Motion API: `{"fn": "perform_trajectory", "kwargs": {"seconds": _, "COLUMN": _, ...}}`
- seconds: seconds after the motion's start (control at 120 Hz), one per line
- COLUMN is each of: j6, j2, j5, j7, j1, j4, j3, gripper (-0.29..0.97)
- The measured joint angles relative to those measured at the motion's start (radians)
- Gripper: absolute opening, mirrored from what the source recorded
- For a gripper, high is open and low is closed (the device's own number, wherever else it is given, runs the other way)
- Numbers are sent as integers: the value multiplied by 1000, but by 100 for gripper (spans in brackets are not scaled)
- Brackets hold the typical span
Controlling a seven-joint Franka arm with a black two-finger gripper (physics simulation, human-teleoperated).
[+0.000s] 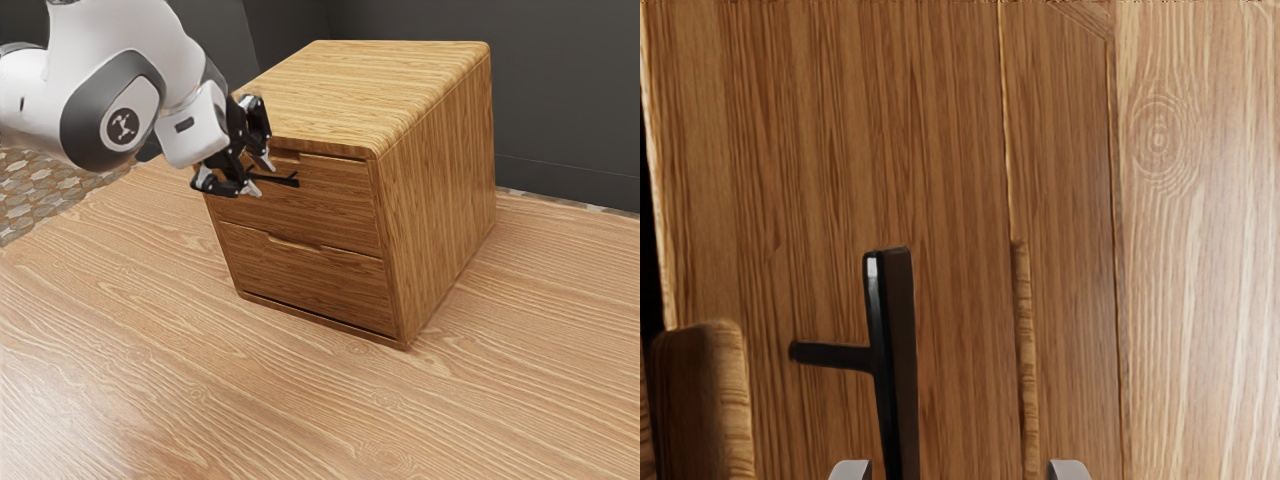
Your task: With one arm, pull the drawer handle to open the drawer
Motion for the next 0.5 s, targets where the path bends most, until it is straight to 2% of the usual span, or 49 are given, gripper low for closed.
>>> {"fn": "perform_trajectory", "kwargs": {"seconds": 0.142, "j6": 9, "j2": 7, "j5": -14, "j7": 27, "j1": 5, "j4": -18, "j3": 1, "gripper": 20}}
{"fn": "perform_trajectory", "kwargs": {"seconds": 0.283, "j6": 13, "j2": 11, "j5": -18, "j7": 49, "j1": 6, "j4": -22, "j3": 1, "gripper": 18}}
{"fn": "perform_trajectory", "kwargs": {"seconds": 0.5, "j6": 16, "j2": 10, "j5": -20, "j7": 68, "j1": 7, "j4": -31, "j3": 1, "gripper": 3}}
